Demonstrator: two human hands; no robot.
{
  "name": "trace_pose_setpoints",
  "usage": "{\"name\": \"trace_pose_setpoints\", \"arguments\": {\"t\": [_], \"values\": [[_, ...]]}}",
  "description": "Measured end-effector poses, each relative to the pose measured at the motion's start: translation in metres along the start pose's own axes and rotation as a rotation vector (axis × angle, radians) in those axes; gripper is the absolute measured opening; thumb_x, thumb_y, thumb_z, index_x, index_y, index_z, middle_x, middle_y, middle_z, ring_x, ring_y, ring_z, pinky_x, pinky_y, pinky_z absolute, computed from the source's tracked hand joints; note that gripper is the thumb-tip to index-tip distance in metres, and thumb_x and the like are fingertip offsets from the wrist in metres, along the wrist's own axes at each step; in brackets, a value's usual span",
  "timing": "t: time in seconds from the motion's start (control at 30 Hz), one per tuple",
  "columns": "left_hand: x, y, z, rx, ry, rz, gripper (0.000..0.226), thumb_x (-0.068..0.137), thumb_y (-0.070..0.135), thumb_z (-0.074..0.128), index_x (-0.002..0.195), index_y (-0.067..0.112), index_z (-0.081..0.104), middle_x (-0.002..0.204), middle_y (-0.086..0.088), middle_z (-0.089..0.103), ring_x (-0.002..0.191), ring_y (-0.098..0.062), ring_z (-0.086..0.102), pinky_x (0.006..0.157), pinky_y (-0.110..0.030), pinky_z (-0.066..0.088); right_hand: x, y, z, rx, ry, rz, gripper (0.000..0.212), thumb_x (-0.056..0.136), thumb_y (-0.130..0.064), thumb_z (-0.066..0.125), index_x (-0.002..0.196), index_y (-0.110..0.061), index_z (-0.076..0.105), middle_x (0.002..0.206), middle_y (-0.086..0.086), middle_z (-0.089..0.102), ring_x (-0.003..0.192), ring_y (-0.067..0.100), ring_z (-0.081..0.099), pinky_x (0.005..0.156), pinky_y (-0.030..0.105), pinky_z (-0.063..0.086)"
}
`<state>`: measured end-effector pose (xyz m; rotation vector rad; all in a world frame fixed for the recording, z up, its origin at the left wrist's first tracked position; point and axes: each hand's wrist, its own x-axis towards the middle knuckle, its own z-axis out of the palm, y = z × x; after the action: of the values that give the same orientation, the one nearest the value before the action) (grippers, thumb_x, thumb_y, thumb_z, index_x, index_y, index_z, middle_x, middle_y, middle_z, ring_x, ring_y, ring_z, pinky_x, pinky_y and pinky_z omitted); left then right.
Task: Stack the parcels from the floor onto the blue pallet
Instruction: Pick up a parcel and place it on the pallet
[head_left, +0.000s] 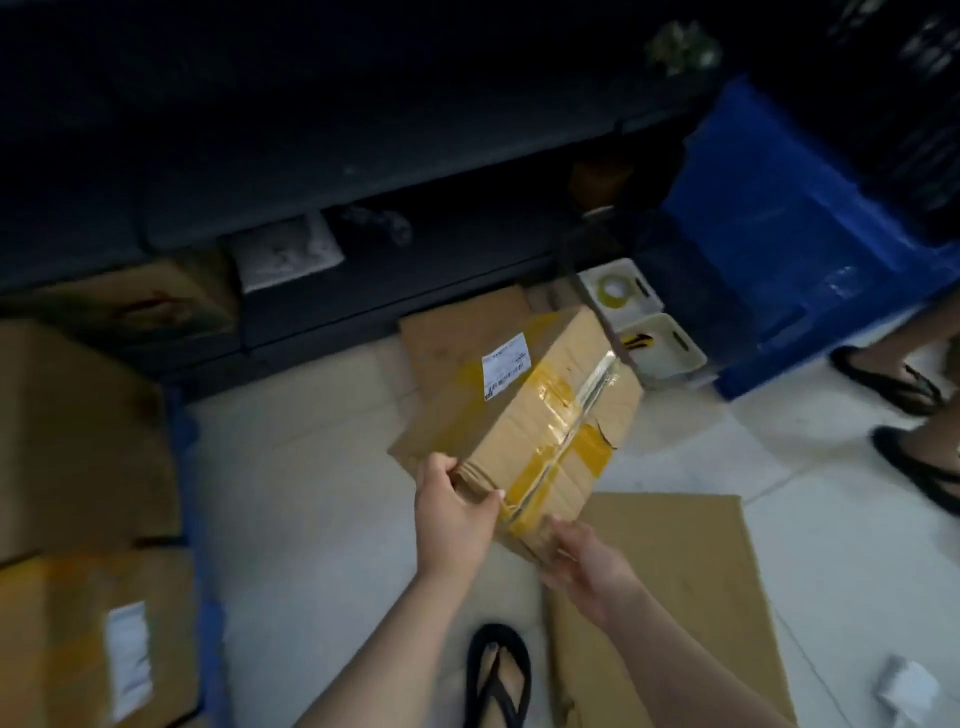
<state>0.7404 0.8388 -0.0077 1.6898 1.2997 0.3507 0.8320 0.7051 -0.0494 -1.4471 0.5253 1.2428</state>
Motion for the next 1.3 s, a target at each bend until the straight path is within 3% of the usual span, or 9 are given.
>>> {"name": "trace_pose_setpoints", "arguments": {"t": [0.23,0.37,0.53,0.7,0.87,1.1,1.2,1.23,1.3], "values": [[-0.084,-0.098,-0.167,-0.047,0.282,-0.103,0.05,0.067,0.021,0.081,0.106,0.011,0.051,0.103,-0.001,0.056,0.093,-0.015,0.056,0.082,-0.022,0.046,-0.062,0.115,0.132,-0.249,-0.16,0.095,0.048,0.083,-0.036,0.066,0.121,-0.01,0.055,0.121,0.013,0.059,0.098,0.026,0.06,0.085,0.038,0.049],[-0.151,-0.146,-0.243,-0.07,0.421,-0.149,0.049,0.065,0.018,0.082,0.103,0.011,0.052,0.1,0.003,0.05,0.084,-0.008,0.047,0.07,0.001,0.03,-0.115,0.197,0.169,-0.33,-0.222,0.114,0.044,0.085,-0.033,0.064,0.121,-0.009,0.056,0.108,0.012,0.06,0.088,0.023,0.06,0.073,0.034,0.051],[-0.23,-0.193,-0.304,-0.075,0.449,-0.247,0.045,0.065,0.024,0.08,0.094,0.027,0.047,0.089,0.018,0.047,0.08,-0.004,0.051,0.062,-0.008,0.038,-0.171,0.291,0.176,-0.438,-0.295,0.166,0.046,0.083,-0.037,0.065,0.121,-0.012,0.057,0.113,0.011,0.062,0.093,0.025,0.063,0.077,0.036,0.051],[-0.305,-0.221,-0.308,-0.074,0.504,-0.317,0.042,0.067,0.024,0.077,0.09,0.031,0.042,0.095,0.01,0.055,0.083,-0.005,0.055,0.066,-0.015,0.044,-0.197,0.348,0.151,-0.547,-0.308,0.239,0.046,0.082,-0.044,0.064,0.118,-0.017,0.059,0.115,0.008,0.064,0.098,0.024,0.063,0.079,0.036,0.049],[-0.376,-0.239,-0.284,-0.103,0.622,-0.398,0.042,0.07,0.015,0.075,0.091,0.027,0.041,0.103,0.006,0.053,0.088,-0.006,0.052,0.063,-0.006,0.04,-0.215,0.392,0.124,-0.679,-0.294,0.306,0.049,0.082,-0.047,0.063,0.119,-0.014,0.058,0.119,0.009,0.062,0.102,0.025,0.061,0.072,0.034,0.048],[-0.421,-0.265,-0.259,-0.016,0.653,-0.388,0.03,0.078,0.014,0.067,0.102,0.016,0.049,0.108,0.015,0.039,0.094,-0.005,0.047,0.077,-0.018,0.042,-0.218,0.449,0.095,-0.56,-0.244,0.366,0.048,0.09,-0.038,0.057,0.128,-0.009,0.052,0.123,0.018,0.059,0.111,0.031,0.057,0.099,0.047,0.046],[-0.431,-0.267,-0.248,0.028,0.577,-0.44,0.025,0.08,0.019,0.063,0.1,0.018,0.048,0.112,0.009,0.048,0.094,-0.011,0.052,0.075,-0.019,0.042,-0.226,0.462,0.081,-0.475,-0.225,0.394,0.047,0.091,-0.038,0.054,0.128,-0.009,0.053,0.115,0.017,0.059,0.099,0.03,0.059,0.073,0.041,0.055],[-0.436,-0.267,-0.244,0.033,0.557,-0.464,0.024,0.081,0.02,0.062,0.101,0.019,0.048,0.115,0.007,0.049,0.096,-0.012,0.054,0.074,-0.019,0.042,-0.228,0.465,0.075,-0.48,-0.224,0.413,0.046,0.092,-0.039,0.052,0.126,-0.008,0.055,0.118,0.017,0.059,0.103,0.031,0.058,0.073,0.041,0.054],[-0.445,-0.268,-0.237,0.029,0.536,-0.506,0.023,0.083,0.023,0.06,0.103,0.019,0.049,0.121,0.006,0.049,0.098,-0.014,0.054,0.073,-0.019,0.041,-0.228,0.47,0.062,-0.509,-0.237,0.462,0.047,0.093,-0.041,0.051,0.126,-0.008,0.056,0.125,0.018,0.058,0.114,0.034,0.056,0.09,0.046,0.05]]}}
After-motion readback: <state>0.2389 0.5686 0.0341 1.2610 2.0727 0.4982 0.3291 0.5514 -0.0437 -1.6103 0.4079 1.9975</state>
